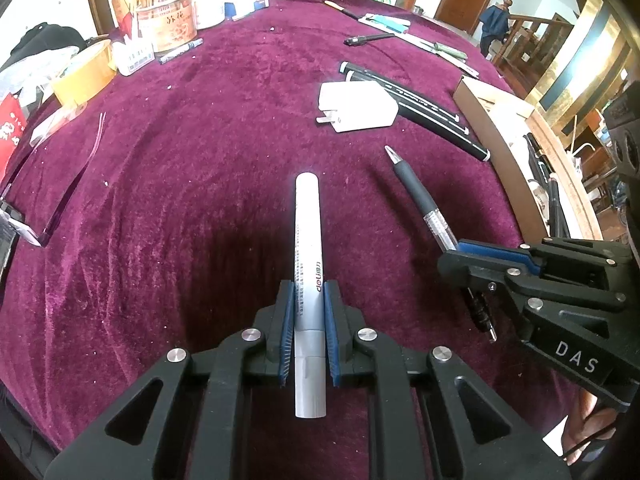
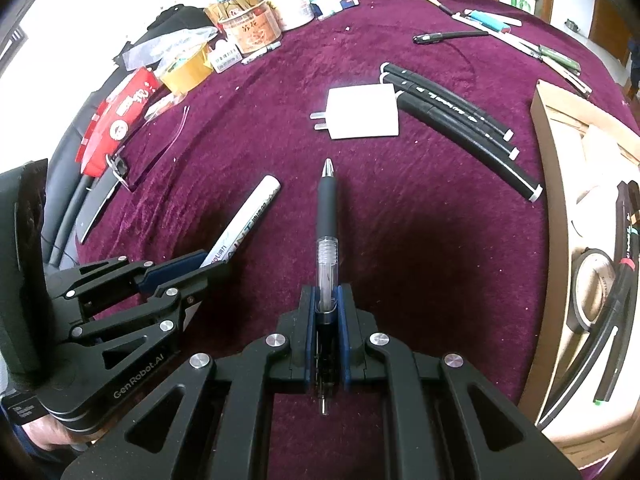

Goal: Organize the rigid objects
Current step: 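Carry the white paint marker with the left tool while the right tool carries the pen to the tray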

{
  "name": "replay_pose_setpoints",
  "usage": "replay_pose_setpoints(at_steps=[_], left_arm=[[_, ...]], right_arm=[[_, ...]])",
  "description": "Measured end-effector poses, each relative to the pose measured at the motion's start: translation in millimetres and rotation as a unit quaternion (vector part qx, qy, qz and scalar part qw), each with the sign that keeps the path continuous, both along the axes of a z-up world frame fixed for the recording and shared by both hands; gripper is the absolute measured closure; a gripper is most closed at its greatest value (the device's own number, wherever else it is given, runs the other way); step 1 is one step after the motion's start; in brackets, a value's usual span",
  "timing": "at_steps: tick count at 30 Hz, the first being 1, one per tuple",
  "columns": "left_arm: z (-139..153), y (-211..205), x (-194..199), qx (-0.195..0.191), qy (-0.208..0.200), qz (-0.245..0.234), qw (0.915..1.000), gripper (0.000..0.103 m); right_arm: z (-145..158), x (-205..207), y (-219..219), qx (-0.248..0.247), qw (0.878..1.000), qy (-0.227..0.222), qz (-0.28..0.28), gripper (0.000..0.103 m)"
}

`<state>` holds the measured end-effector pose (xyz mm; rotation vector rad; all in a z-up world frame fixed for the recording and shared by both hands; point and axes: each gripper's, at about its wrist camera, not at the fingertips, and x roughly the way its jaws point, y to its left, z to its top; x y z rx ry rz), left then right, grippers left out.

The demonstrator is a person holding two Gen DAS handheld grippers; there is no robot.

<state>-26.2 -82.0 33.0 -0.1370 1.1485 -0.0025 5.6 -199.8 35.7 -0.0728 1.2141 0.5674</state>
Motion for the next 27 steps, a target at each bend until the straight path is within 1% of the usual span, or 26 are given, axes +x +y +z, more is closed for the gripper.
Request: replay_pose_setpoints(at_steps=[15,27], left_arm=[[15.2,-15.5,4.4,0.002,-0.013,-0.01,0.9999,0.091],[22.1,-43.8,10.1,0.013,-0.025,-0.039,0.9988,0.091]], right_arm=[[14.4,3.4,-35.4,0.029,0.999,-0.008,-0.044,0.093],[32.7,2.7,-72.2,0.046,0.995,-0.026,-0.085,0.093]])
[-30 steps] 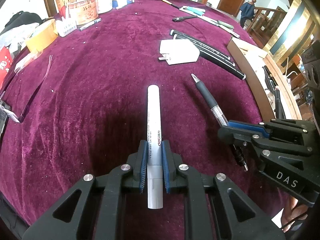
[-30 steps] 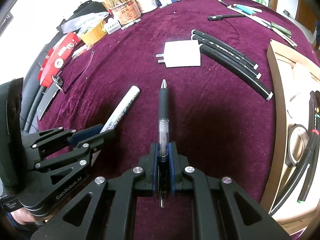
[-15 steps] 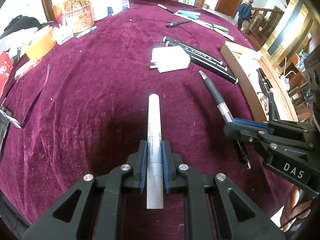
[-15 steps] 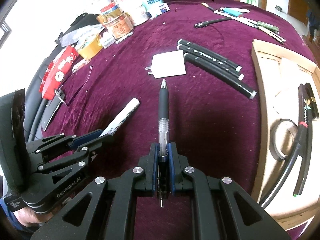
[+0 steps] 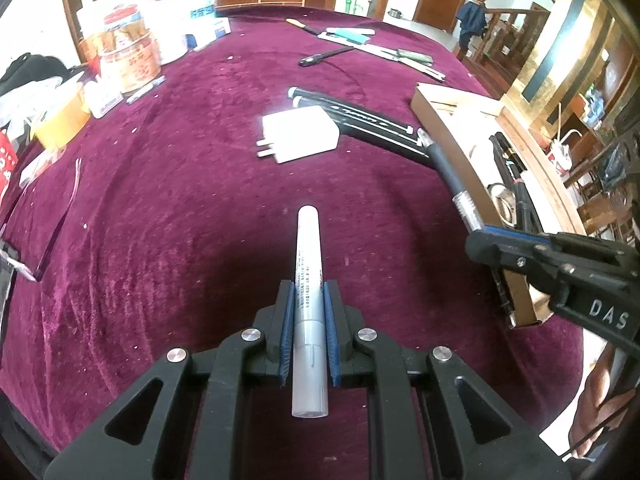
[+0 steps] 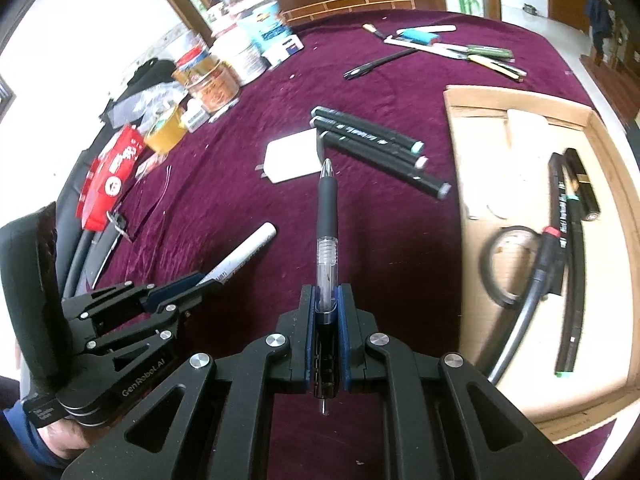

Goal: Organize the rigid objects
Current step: 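Carry the white paint marker with the left tool while the right tool carries the pen to the tray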

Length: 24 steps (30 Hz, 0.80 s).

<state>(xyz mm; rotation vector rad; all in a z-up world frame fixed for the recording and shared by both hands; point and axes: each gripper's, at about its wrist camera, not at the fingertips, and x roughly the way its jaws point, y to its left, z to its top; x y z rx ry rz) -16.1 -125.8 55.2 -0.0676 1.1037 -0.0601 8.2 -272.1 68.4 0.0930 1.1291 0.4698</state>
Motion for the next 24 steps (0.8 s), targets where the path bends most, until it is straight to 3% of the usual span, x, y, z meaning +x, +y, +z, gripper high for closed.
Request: replay_pose_setpoints(at_steps=[24], left_arm=[[23.5,-57.8,22.7,-0.008,-0.027,-0.051,0.9983,0.091]], right_arm=[[20.0,5.8,-88.6,0.019,0.996,-0.017,-0.089,0.093]])
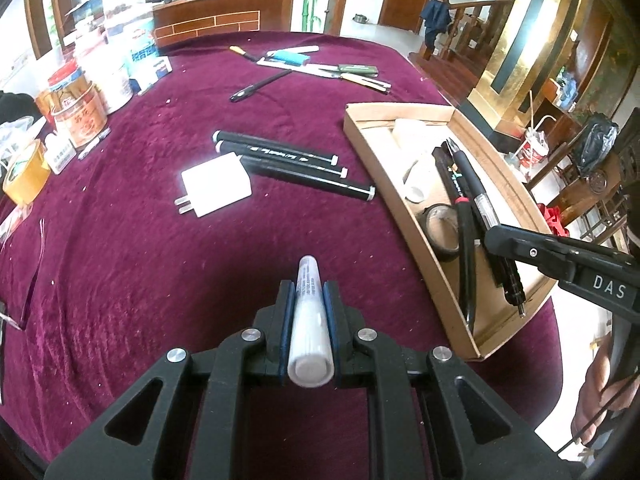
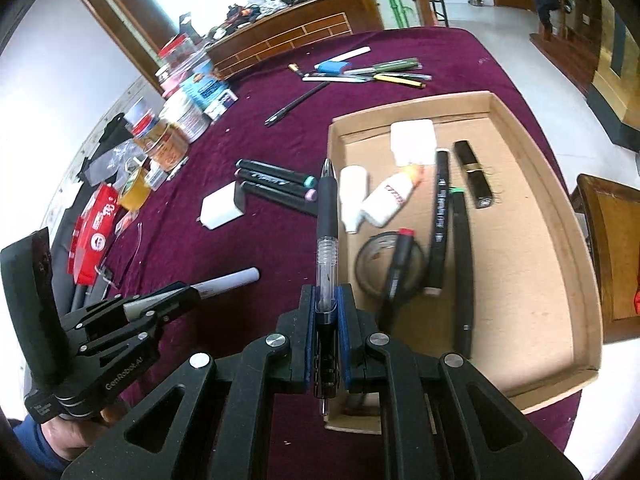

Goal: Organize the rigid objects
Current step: 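Carry the white paint marker with the left tool while the right tool carries the pen to the tray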

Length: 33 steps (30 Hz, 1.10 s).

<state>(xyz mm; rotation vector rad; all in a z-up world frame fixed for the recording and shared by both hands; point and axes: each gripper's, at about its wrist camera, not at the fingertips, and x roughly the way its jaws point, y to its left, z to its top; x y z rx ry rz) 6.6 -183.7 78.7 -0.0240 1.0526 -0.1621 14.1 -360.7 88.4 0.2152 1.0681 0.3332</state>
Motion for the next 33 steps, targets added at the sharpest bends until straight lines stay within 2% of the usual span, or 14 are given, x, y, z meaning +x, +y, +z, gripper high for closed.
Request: replay_pose_setpoints(at_steps=[10,18,23,33], left_arm=[[-3.4,-2.6,6.1,-0.001,0.007,0.002,1.0,0.091],[-27.4,1.9,8.4,0.0,0.042,0.002,0.9991,0.091],[-33.7,10.4,7.4,-0.02,0.049,0.007,0.9986,0.091],[-28.6,26.9,9.1,-0.053,0.047,0.021,0.9972,0.091]], right_arm=[[-4.5,1.4,-14.6,0.007,1.0,0.007,-0.006,0.093],[-1.7,2.1,-13.8,0.011,1.0,0.004,-0.01,0.093],[-3.7,2.7,-14.7,0.011,1.0,0.009,-0.017,0.093],[-2.4,4.4,-7.3,0.008,1.0,0.009,-0.016,0.093]])
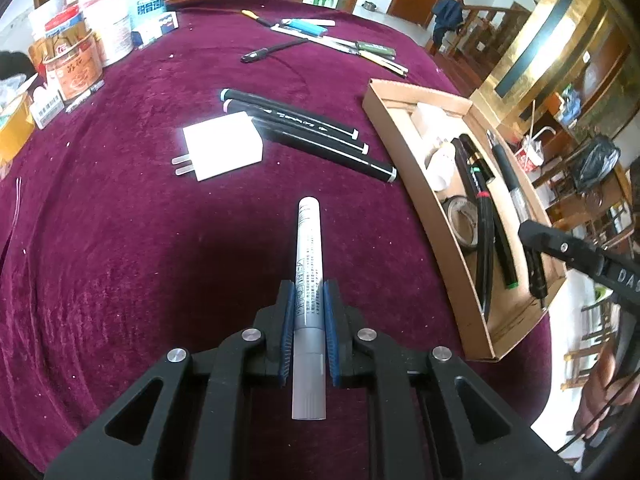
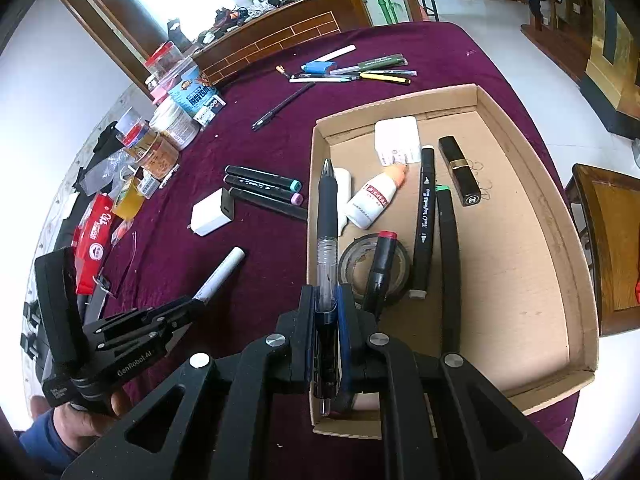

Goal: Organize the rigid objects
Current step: 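Carry the white paint marker with the left tool while the right tool carries the pen to the tray, then lower and open the left tool in the tray while the right tool releases the pen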

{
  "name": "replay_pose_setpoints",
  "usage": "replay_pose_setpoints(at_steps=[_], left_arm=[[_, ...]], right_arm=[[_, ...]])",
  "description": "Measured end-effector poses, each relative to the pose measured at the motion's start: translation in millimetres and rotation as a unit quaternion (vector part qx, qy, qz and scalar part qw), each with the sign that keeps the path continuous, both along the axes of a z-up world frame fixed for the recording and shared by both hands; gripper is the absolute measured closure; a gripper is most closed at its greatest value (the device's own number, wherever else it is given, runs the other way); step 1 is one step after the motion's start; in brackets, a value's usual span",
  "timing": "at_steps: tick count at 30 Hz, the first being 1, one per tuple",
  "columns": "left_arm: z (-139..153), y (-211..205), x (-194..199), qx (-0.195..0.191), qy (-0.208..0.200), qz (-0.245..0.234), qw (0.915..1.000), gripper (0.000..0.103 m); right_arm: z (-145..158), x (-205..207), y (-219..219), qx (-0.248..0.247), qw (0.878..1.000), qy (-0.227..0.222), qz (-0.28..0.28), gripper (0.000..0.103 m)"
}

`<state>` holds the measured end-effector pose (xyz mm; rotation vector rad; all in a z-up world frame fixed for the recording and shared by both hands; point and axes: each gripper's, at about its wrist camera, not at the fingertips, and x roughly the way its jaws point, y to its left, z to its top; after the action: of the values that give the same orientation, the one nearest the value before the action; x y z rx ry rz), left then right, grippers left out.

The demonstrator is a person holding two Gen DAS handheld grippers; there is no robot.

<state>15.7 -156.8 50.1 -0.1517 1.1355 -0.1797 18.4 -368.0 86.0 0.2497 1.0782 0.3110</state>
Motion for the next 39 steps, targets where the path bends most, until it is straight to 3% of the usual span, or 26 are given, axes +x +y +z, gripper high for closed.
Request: replay_pose_setpoints(at_steps=[10,16,26,39], left_arm=[[20.1,2.2,1.3,-0.015,-0.022,0.005,0.9996,0.091],[35.9,-18.0,5.8,-0.026,-0.034,-0.014,0.999,0.091],[54.7,-90.7,20.4,-0.048,-0.046,-0.07,0.9953,0.091],[35.0,-159.3,35.2,-0.048,-0.028,-0.102,0.9932,0.091]], right_arm=[[2.3,-2.2,-12.2,0.001,1.0,-0.002,-0.019,0.093],[4.6,-1.9,-34.5,0.002,0.999,0.001,-0.042,0.093],[-9.6,3.2,-81.2,-0.018,0.997,0.017,-0.076,0.093],[-32.0,10.8,-102.4,-0.019,0.996,0.045,-0.069,0.093]])
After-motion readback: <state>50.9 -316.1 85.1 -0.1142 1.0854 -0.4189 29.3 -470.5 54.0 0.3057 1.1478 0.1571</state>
